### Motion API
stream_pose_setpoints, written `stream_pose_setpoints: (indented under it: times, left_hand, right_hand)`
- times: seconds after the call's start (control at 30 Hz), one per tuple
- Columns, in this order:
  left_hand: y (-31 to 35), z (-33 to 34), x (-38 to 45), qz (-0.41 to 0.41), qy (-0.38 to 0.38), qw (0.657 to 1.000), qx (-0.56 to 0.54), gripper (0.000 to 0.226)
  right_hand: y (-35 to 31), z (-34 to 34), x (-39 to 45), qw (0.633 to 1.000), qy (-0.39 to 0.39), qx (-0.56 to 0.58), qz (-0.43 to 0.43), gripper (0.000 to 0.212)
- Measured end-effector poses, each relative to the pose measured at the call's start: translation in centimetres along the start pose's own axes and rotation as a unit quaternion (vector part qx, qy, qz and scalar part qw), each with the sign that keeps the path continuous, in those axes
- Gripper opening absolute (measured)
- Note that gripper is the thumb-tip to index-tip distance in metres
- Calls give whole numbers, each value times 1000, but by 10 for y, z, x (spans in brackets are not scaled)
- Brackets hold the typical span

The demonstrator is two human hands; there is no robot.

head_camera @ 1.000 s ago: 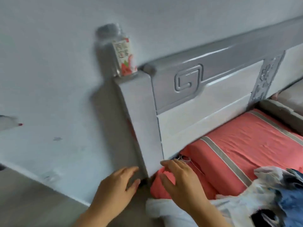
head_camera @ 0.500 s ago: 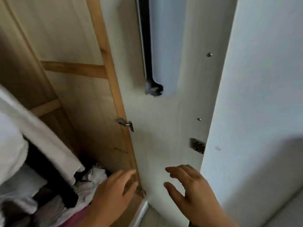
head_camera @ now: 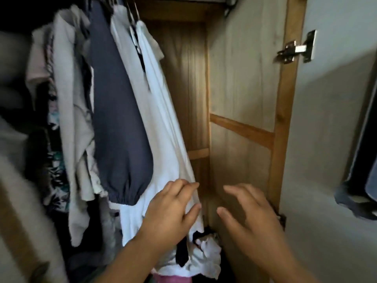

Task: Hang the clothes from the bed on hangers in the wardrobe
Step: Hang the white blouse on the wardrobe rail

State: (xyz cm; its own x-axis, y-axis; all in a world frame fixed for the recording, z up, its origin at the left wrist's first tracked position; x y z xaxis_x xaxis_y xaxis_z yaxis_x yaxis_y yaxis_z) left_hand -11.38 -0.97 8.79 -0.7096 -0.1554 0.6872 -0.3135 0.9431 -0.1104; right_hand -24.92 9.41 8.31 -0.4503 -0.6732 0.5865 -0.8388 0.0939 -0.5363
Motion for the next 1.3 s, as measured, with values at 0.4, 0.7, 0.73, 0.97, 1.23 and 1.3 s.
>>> stream_pose_setpoints:
  times: [0.4,0.7,0.73,0.97,1.23,1.3]
  left_hand:
    - [-79,-95,96,41,86,987,131,47]
    - [-175,-161,179,91,179,936,288,47]
    - [-184,-171,189,97,191,927,309,47]
    - [-225,-246,247,156,205,932,254,49]
    - [-281,-276,288,155,192,963,104,46]
    - [-286,-264,290,172,143,974,44,48]
  right_hand:
    - [-84,-7,132,990,52,91,-91,44]
    - [-157,11,250,974,112,134,-144,39]
    - [-165,10,266,972,116,140,-146,38]
    - [-218,0,353,957,163,154,-185,28]
    - [-243,3,403,949,167,177,-200,29]
    - [-243,10,408,952,155,165,-207,29]
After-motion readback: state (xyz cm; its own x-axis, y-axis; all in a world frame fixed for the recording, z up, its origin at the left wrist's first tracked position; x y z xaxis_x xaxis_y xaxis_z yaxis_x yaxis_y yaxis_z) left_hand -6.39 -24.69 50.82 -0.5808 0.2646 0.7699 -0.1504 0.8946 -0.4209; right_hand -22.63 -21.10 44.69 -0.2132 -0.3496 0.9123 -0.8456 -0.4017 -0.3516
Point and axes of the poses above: each hand's wrist, its own x-axis towards the middle knuckle, its own z-axis out of the palm, y = z × x, the point moved 5 cm from there along x, towards the middle knuckle, and after that the axes turned 13 degrees about z, right-handed, at the moved point
